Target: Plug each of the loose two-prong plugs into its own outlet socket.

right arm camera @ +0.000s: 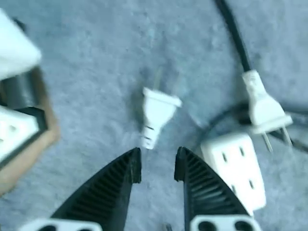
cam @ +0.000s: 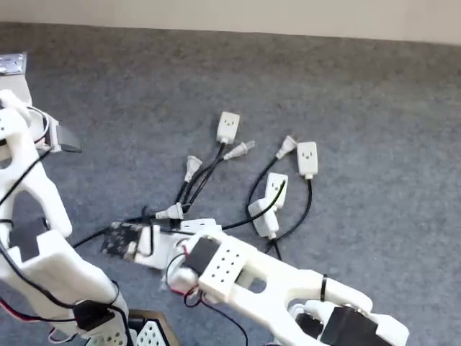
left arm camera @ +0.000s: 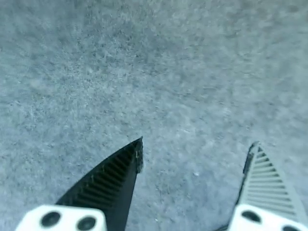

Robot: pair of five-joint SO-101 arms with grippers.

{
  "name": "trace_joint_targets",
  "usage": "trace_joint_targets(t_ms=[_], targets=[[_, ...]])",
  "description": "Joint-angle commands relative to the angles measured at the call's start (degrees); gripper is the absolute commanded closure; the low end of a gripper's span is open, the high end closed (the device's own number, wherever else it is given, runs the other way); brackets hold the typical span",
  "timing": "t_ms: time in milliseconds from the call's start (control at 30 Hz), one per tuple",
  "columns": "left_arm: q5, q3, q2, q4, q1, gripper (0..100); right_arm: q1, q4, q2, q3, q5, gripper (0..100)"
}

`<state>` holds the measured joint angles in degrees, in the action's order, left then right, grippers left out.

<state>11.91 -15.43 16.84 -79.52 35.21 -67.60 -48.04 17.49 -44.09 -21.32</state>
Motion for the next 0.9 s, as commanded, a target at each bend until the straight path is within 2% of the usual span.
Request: trace_joint_targets(t_ms=[0, 233, 500, 733, 867], targets=[[0.62, -5.14, 2.51, -0.35, 1.45, 66, -2.59, 0.92, 0.22, 3.38, 2.11, 87.5], [0.70, -6.11, 3.21, -0.53, 2.24, 66, -2.33, 4.97, -1.19, 1.63, 2.99, 87.5], [0.70, -6.02, 3.21, -0.62, 3.56, 66, -0.84, 7.60, -15.43, 5.05, 2.73, 87.5], [2.46, -6.11, 3.21, -0.62, 4.70, 66, 1.27, 7.60, -21.14, 8.04, 2.81, 88.1], [3.08, -5.93, 3.21, -0.62, 4.79, 66, 1.27, 7.43, -22.29, 8.13, 3.08, 99.8]])
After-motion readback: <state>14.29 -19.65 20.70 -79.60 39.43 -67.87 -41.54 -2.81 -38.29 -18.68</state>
